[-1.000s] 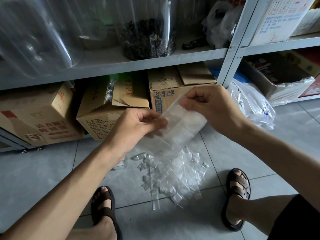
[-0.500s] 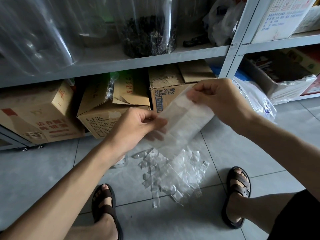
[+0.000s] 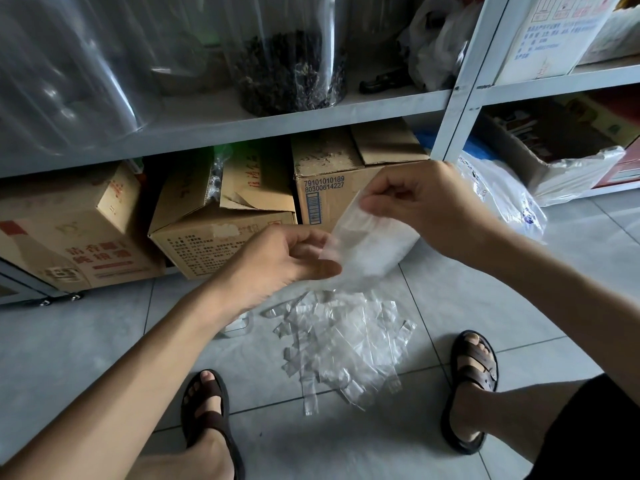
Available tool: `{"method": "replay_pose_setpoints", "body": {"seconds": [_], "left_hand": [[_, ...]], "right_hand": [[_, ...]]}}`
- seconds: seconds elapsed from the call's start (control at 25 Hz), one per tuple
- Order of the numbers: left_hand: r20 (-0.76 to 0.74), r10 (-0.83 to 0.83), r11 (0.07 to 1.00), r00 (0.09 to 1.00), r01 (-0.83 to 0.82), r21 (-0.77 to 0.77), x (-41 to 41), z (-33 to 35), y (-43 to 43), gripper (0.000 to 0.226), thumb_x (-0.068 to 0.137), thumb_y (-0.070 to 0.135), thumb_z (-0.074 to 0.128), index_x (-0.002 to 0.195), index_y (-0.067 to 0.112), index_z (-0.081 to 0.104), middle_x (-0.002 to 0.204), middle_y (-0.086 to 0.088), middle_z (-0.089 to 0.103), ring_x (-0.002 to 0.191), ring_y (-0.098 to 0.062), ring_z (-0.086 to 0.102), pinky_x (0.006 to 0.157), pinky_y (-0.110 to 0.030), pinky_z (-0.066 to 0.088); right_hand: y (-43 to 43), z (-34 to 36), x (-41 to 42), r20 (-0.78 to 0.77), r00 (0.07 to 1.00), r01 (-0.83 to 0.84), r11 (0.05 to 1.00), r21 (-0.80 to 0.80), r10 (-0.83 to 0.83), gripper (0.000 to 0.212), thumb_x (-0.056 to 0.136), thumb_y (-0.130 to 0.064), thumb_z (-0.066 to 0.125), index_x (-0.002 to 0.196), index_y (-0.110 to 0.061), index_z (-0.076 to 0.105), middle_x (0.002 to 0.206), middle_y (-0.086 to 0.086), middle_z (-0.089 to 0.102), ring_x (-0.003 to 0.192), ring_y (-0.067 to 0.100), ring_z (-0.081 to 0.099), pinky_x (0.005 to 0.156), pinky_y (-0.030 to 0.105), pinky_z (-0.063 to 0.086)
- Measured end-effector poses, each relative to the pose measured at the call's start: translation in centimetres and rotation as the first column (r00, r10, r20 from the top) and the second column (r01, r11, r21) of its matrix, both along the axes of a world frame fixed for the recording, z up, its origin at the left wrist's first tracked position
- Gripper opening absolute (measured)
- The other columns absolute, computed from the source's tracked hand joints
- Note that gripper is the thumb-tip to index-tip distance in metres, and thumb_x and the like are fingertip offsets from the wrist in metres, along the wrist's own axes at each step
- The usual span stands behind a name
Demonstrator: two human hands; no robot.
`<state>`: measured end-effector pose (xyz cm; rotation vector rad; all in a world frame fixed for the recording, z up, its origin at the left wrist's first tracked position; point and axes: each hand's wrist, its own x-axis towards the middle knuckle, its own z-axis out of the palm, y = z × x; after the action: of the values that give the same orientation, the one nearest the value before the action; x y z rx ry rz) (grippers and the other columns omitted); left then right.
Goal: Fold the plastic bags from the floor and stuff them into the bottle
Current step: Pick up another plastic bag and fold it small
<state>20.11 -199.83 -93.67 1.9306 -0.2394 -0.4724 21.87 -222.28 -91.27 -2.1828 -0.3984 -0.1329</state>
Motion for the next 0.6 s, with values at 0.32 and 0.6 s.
{"method": "replay_pose_setpoints", "body": {"seconds": [0.32,0.6], "left_hand": [[-0.06,0.01,0.992,0.998,-0.018,-0.125,-0.4,0.6,-1.6,0.008,0.086,0.011,0.071,0.091,0.008,0.077,0.08,-0.005,0.078,0.065,-0.012,0.072,0.059,-0.018,0.054],[-0.368,0.335,0.79,0.867,-0.471,-0.391,-0.5,1.3,-1.7,0.015,0.074,0.021,0.074,0.086,0.013,0.077,0.08,-0.004,0.077,0.064,-0.011,0.072,0.054,-0.022,0.056]], "right_hand": [[0.0,-0.3,0.1,-0.085,0.991,-0.094,0.989,0.116,0.105,0.008,0.089,-0.022,0.073,0.093,-0.015,0.075,0.084,0.009,0.073,0.075,0.02,0.064,0.078,0.04,0.053],[0.4,-0.9,-0.7,-0.593,0.731,0.142,0.775,0.616,0.337,0.053,0.09,-0.044,0.06,0.117,0.002,0.064,0.108,0.021,0.066,0.096,0.033,0.062,0.088,0.042,0.051]]}}
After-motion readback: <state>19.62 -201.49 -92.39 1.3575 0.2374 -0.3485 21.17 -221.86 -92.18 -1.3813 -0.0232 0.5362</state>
